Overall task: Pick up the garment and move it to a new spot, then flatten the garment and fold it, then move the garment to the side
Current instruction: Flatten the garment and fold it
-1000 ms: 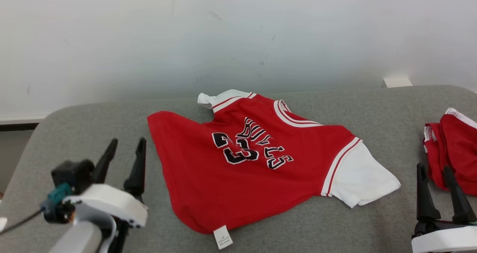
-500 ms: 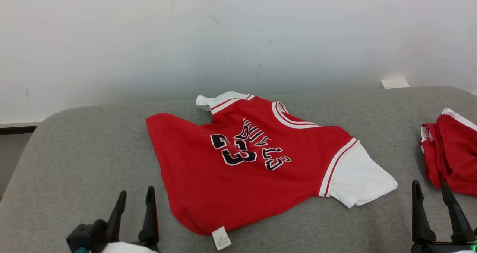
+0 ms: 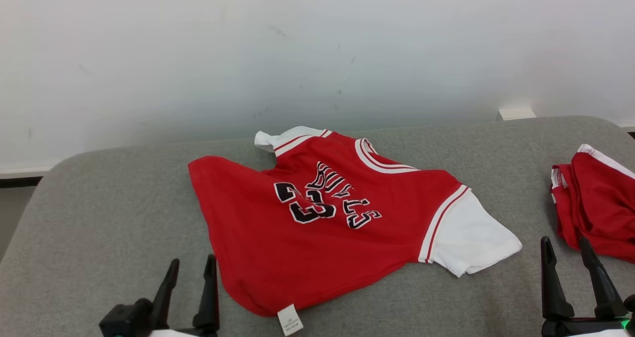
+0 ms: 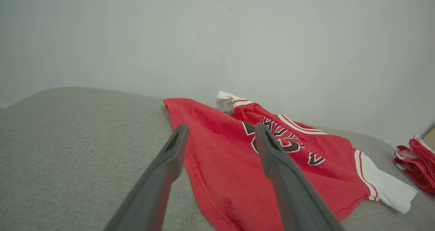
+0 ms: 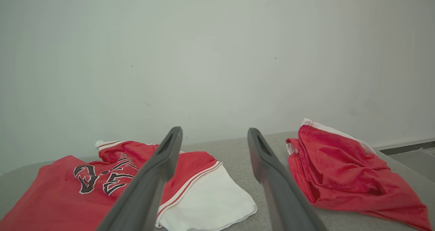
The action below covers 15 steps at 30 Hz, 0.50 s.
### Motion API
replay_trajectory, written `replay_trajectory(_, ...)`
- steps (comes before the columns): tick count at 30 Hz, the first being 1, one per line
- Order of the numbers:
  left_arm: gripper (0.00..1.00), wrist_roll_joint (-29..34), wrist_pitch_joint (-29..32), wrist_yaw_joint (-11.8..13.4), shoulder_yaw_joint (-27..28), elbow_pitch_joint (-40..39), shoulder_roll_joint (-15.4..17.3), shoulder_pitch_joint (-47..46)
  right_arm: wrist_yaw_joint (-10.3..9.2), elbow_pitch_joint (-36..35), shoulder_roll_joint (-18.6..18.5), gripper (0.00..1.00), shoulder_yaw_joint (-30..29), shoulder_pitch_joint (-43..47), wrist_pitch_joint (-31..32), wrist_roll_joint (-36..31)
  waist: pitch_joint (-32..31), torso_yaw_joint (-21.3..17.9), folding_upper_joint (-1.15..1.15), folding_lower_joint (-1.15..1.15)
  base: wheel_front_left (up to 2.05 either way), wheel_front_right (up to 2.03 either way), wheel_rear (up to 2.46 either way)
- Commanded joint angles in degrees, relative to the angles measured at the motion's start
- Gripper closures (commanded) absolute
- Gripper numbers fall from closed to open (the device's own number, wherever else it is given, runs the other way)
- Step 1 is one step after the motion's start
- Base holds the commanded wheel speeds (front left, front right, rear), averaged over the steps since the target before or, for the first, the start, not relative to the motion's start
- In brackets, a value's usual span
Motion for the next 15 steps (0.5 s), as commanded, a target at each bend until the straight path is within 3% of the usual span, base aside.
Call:
replay_trajectory(1, 0.0, 0.51, 0.02, -0.47, 0.45, 0.36, -0.29, 0.09, -0.12, 0.23, -0.37, 0.0, 0.06, -0.23, -0.15, 0.07, -0.02, -0.05, 0.0, 0.0, 0.0, 0.0, 0.0)
replay_trajectory(11, 0.0, 3.2, 0.02, -2.56, 2.36, 1.65, -1.78, -0.55, -0.12, 0.96, -0.85, 0.0, 0.39, -1.33, -0.15, 0.47, 0.05, -0.03, 0.0, 0.0, 0.0, 0.0, 0.0)
replay_trajectory(15, 0.0, 3.35, 0.02, -2.95, 3.26, 1.47, -1.97, -0.55, -0.12, 2.62, -2.79, 0.0, 1.86, -2.18, -0.06, 0.96, 0.42, 0.24, 0.0, 0.0, 0.0, 0.0, 0.0)
